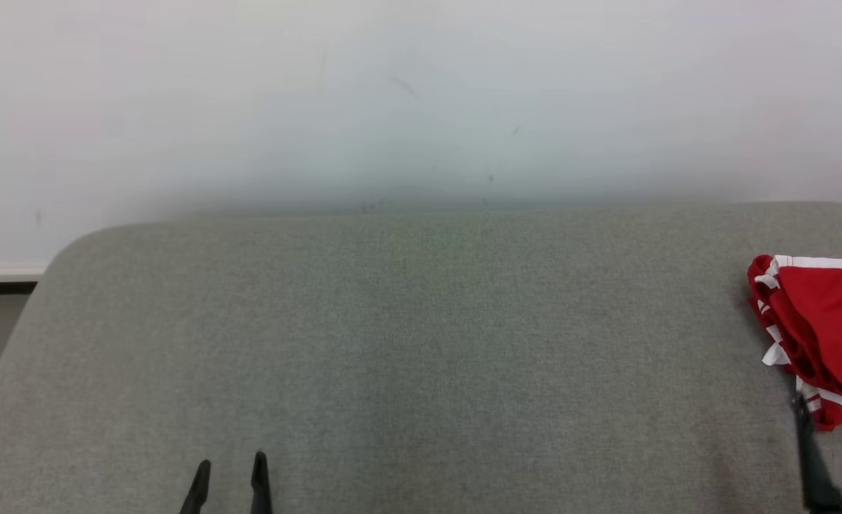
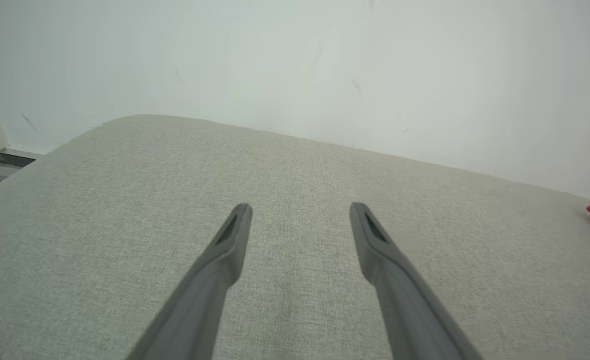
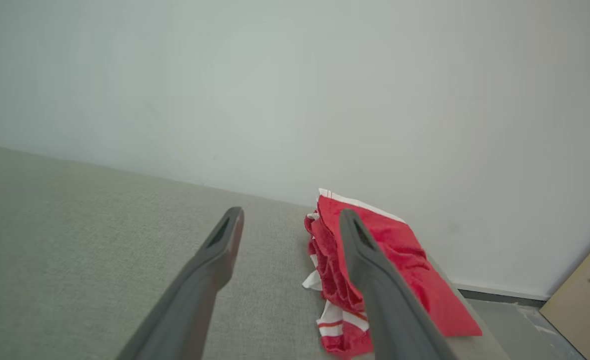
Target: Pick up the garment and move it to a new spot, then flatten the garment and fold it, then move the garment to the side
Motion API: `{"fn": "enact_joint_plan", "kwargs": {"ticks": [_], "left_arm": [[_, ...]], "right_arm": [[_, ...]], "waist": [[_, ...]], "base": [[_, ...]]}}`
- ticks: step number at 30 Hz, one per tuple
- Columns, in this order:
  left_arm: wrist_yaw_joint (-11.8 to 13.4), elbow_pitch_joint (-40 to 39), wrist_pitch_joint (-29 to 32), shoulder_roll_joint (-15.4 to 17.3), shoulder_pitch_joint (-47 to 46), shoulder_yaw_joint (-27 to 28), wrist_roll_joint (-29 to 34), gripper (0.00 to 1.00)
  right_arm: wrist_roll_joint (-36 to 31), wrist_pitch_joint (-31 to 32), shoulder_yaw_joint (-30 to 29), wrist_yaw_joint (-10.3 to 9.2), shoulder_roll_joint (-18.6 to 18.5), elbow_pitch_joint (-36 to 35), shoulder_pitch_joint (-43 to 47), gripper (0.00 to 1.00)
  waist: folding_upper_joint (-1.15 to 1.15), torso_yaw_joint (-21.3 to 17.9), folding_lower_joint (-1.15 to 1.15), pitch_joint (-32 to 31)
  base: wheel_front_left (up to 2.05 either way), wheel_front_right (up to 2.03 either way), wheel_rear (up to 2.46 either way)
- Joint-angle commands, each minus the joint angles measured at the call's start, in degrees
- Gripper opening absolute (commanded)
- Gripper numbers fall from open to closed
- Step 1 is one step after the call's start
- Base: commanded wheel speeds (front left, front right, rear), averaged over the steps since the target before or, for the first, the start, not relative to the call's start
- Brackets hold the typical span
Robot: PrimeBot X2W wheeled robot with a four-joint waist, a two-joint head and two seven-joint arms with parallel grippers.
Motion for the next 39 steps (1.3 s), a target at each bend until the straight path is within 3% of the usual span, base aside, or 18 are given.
{"fn": "enact_joint_plan", "kwargs": {"ticks": [1, 6, 12, 15, 20, 39], "left_arm": [[-0.01, 0.36, 0.01, 0.23, 0.50, 0.32, 1.61, 1.00], [-0.85, 1.00, 0.01, 0.23, 1.18, 1.05, 3.76, 1.00], [-6.41, 1.94, 0.01, 0.25, 1.88, -1.30, 3.14, 1.00], [-7.41, 2.14, 0.01, 0.25, 2.05, -1.38, 3.49, 1.00], [-7.78, 2.42, 0.01, 0.24, 2.37, -0.92, 4.33, 1.00], [-5.41, 1.67, 0.01, 0.22, 2.78, -0.11, 4.10, 1.00]], "right_arm": [[-0.95, -1.01, 0.10, -0.15, 0.78, 0.54, 1.39, 1.00], [-2.79, -3.22, 2.57, -0.15, 4.75, 3.14, 5.27, 1.00], [-3.67, -3.46, 2.94, -0.15, 7.78, 2.56, 7.27, 1.00], [-4.17, -3.49, 2.46, -0.15, 8.31, 1.78, 7.40, 1.00], [-4.71, -3.49, 1.64, -0.15, 8.93, 1.25, 7.24, 1.00], [-4.52, -3.51, 1.29, -0.16, 9.38, 1.54, 6.67, 1.00]], "waist": [[0.00, -0.02, 0.01, -0.79], [0.00, -0.39, 0.01, -2.05], [0.00, -1.07, 0.01, -3.03], [0.00, -1.35, 0.01, -3.36], [0.00, -1.30, 0.01, -3.68], [0.00, -0.45, 0.01, -3.45]], "base": [[0.00, 0.00, 0.00], [0.00, 0.00, 0.00], [0.00, 0.00, 0.00], [0.00, 0.00, 0.00], [0.00, 0.00, 0.00], [0.00, 0.00, 0.00]]}}
